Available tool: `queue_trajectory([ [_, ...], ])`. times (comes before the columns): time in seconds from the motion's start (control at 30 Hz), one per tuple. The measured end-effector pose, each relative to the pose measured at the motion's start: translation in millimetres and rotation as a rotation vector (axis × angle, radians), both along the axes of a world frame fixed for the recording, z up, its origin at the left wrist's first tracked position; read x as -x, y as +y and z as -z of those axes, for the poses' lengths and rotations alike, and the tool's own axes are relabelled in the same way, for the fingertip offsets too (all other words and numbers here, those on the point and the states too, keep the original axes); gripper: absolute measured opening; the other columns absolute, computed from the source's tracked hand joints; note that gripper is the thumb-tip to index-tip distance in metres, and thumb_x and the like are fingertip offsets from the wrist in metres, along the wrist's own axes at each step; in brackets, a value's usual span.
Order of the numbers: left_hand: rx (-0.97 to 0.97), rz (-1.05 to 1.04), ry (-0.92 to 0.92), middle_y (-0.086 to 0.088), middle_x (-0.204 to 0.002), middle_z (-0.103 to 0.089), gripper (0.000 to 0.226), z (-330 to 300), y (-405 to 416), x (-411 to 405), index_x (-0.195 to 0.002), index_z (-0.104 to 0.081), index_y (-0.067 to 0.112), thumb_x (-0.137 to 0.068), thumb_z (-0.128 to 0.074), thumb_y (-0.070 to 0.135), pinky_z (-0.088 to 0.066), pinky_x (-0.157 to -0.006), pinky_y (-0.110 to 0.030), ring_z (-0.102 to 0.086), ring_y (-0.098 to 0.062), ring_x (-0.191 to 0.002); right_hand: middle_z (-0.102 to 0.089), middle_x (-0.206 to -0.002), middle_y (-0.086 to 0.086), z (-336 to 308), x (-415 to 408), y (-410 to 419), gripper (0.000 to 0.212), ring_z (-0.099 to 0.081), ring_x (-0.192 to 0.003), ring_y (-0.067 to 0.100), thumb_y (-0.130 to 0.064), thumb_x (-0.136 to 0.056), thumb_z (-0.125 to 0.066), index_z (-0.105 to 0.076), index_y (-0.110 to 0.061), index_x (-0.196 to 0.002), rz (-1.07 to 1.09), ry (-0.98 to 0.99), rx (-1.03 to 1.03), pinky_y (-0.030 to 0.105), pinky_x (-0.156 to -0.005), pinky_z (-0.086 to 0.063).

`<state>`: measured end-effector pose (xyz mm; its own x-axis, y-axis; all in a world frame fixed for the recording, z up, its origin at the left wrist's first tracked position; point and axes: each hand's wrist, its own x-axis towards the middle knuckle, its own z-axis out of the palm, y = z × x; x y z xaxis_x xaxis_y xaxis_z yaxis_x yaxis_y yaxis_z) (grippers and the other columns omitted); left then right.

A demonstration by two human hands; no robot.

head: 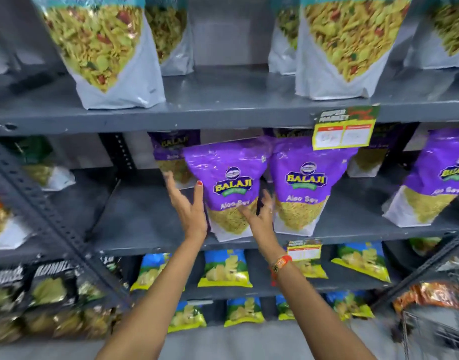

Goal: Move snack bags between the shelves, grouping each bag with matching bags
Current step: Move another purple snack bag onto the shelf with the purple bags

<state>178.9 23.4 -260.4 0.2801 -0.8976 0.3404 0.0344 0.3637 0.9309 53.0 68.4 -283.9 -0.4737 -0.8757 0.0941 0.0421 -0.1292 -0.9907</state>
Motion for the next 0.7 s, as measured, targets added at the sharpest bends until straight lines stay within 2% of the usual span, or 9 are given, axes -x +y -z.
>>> queue_trajectory([
  [0.07, -0.215, 0.119, 0.062, -0.014, -0.150, -0.033, 0.071, 21, -11, -11, -0.140, -0.029, 0.014, -0.079, -0.057, 0.039, -0.028, -0.114, -0.037, -0.032, -0.025, -0.139, -0.049, -0.129, 0.005, 13, 2, -10, 0.085, -0.048, -0.116, 0.011, 0.003, -0.080, -0.069, -0.015, -0.004, -0.146, -0.048, -0.050, -0.073, 0.011, -0.089, -0.043],
  [0.13, -0.370, 0.247, 0.032, -0.012, -0.149, -0.036, 0.059, 36, -19, -16, -0.139, -0.029, 0.015, -0.088, -0.054, 0.028, -0.030, -0.114, -0.047, -0.035, -0.026, -0.137, -0.049, -0.130, 0.007, 28, 4, -20, 0.087, -0.050, -0.115, 0.016, 0.005, -0.081, -0.067, -0.011, -0.007, -0.147, -0.082, -0.106, -0.107, 0.008, -0.080, -0.051],
  [0.2, -0.450, 0.393, -0.025, -0.004, -0.141, -0.040, 0.049, 41, -21, -13, -0.139, -0.028, 0.016, -0.094, -0.044, 0.019, -0.032, -0.111, -0.048, -0.039, -0.019, -0.129, -0.053, -0.130, 0.009, 36, 4, -27, 0.082, -0.054, -0.112, 0.018, 0.001, -0.077, -0.072, -0.021, -0.010, -0.141, -0.079, -0.095, -0.137, 0.015, -0.082, -0.053],
  [0.3, -0.459, 0.519, -0.096, -0.001, -0.120, -0.051, 0.033, 45, -24, -12, -0.127, -0.039, 0.021, -0.095, -0.041, 0.019, -0.044, -0.092, -0.034, -0.050, -0.016, -0.109, -0.058, -0.122, 0.007, 43, -3, -38, 0.070, -0.059, -0.107, 0.020, -0.007, -0.068, -0.082, -0.037, -0.020, -0.121, -0.039, -0.027, -0.145, 0.033, -0.092, -0.051],
  [0.33, -0.450, 0.509, -0.113, -0.003, -0.114, -0.054, 0.027, 47, -26, -15, -0.121, -0.042, 0.023, -0.094, -0.042, 0.020, -0.046, -0.085, -0.029, -0.054, -0.015, -0.101, -0.060, -0.117, 0.006, 44, -6, -42, 0.066, -0.061, -0.104, 0.019, -0.007, -0.066, -0.084, -0.041, -0.024, -0.113, -0.031, -0.003, -0.143, 0.032, -0.090, -0.052],
  [0.43, -0.427, 0.454, -0.110, 0.001, -0.104, -0.059, 0.020, 52, -38, -33, -0.114, -0.046, 0.024, -0.094, -0.042, 0.024, -0.049, -0.070, -0.014, -0.062, 0.003, -0.080, -0.062, -0.103, -0.002, 49, -20, -54, 0.052, -0.062, -0.090, 0.007, 0.008, -0.069, -0.077, -0.047, -0.023, -0.098, -0.081, 0.010, -0.103, 0.014, -0.074, -0.055],
  [0.47, -0.430, 0.437, -0.103, 0.004, -0.101, -0.059, 0.021, 52, -43, -41, -0.115, -0.047, 0.024, -0.094, -0.042, 0.025, -0.049, -0.066, -0.011, -0.061, 0.005, -0.077, -0.062, -0.105, 0.000, 50, -26, -58, 0.054, -0.062, -0.090, 0.007, 0.011, -0.069, -0.075, -0.047, -0.021, -0.102, -0.102, -0.005, -0.097, 0.012, -0.072, -0.055],
  [0.57, -0.431, 0.373, -0.090, 0.011, -0.096, -0.059, 0.012, 51, -55, -68, -0.100, -0.050, 0.030, -0.095, -0.040, 0.030, -0.047, -0.072, -0.020, -0.058, 0.005, -0.079, -0.058, -0.117, 0.010, 56, -50, -70, 0.071, -0.061, -0.096, 0.015, 0.010, -0.069, -0.076, -0.039, -0.005, -0.128, -0.154, -0.043, -0.121, 0.014, -0.076, -0.056],
  [0.7, -0.408, 0.347, -0.070, 0.016, -0.095, -0.057, 0.011, 48, -66, -101, -0.100, -0.047, 0.031, -0.096, -0.039, 0.026, -0.048, -0.058, -0.003, -0.060, 0.019, -0.067, -0.058, -0.119, 0.014, 62, -80, -89, 0.077, -0.059, -0.102, 0.021, 0.011, -0.068, -0.076, -0.034, 0.000, -0.132, -0.205, -0.024, -0.138, 0.011, -0.072, -0.056],
])
